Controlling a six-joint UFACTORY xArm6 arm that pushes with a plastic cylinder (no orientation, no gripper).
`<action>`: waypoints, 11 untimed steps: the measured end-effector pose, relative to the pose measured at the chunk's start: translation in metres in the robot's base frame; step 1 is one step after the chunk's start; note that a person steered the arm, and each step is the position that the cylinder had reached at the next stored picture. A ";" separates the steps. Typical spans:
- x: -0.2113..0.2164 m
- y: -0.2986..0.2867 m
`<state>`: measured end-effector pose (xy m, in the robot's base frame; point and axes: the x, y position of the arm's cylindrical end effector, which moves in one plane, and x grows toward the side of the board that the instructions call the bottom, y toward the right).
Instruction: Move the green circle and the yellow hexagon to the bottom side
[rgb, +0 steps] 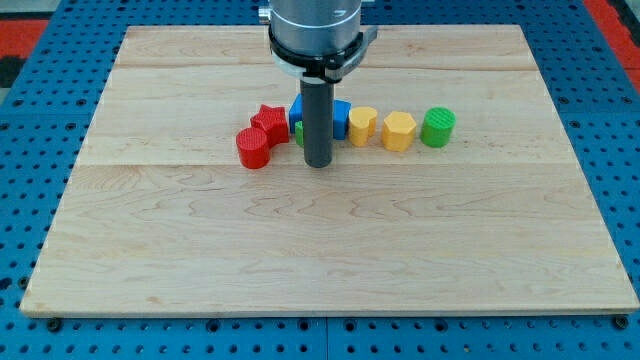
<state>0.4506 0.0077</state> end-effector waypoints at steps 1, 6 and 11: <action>0.011 0.103; -0.052 0.079; -0.017 0.139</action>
